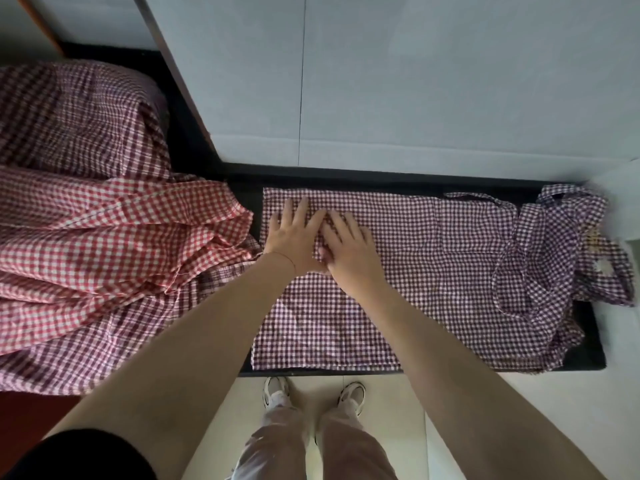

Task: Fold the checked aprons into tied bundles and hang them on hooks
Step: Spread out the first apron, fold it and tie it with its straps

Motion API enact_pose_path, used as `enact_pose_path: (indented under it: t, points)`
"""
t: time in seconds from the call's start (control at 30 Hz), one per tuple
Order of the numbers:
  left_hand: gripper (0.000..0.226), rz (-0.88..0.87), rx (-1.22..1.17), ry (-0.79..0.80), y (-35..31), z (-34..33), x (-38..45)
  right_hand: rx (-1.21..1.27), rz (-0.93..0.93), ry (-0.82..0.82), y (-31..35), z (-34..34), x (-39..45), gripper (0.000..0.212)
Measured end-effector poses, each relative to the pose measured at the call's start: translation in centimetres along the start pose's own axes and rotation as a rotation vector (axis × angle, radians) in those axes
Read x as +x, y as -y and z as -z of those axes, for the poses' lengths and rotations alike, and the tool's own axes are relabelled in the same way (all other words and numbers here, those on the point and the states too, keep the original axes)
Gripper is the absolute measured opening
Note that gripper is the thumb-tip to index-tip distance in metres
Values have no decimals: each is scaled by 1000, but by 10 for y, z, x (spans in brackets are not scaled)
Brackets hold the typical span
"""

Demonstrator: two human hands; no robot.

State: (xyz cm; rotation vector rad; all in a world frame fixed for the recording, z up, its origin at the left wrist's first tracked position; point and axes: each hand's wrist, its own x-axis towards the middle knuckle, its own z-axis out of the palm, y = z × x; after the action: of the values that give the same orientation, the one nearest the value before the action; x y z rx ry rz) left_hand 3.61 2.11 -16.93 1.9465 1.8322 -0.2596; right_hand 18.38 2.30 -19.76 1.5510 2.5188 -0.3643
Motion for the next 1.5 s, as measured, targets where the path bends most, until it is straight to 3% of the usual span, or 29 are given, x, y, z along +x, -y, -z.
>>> enact_pose_path:
  t: [0.07,0.13,0.23,0.33,0.4,0.47,0.53,0.6,0.97,1.13,1.17,1.23,1.33,1.4,1.5]
  points:
    - [133,41,39,40,12,-3,4,-24,103,-7,-9,-8,-5,60]
    - [142,56,68,71,26,-1,5,-16,42,-56,-33,-11,-11,59]
    - [144,60,85,131,43,3,5,83,-338,-118,-76,-11,-25,60]
    - [123,93,66,87,39,3,4,167,-612,-148,-90,-11,-42,63]
    - [98,110,22,-66,19,1,3,122,-505,-198,-75,-13,-50,62]
    - [76,-12,-6,-187,-9,-10,-1,91,-270,-212,-52,-16,-56,59]
    - [64,-117,12,-161,-42,-31,-9,82,-81,-168,-41,-26,-67,56]
    - [64,-67,73,-101,-48,-50,-16,78,-21,-103,-40,-33,-73,55]
    - [75,237,24,-161,-84,-63,0,89,-441,-113,-217,-19,-102,62]
    - [60,245,-82,-219,-107,-57,1,108,-423,-31,-256,-7,-103,65]
    - [56,277,-122,-271,-107,-56,-1,119,-435,-26,-260,-4,-104,65]
    - [55,504,-212,-379,-105,-53,-9,133,-481,-17,-265,4,-104,65]
    - [67,899,-348,-344,-100,-45,-18,71,-516,-5,-258,19,-99,68]
    - [81,1020,-386,-296,-101,-37,-18,52,-436,-21,-242,26,-94,67]
    - [91,1063,-466,-289,-96,-18,-19,133,-224,48,-207,27,-90,72]
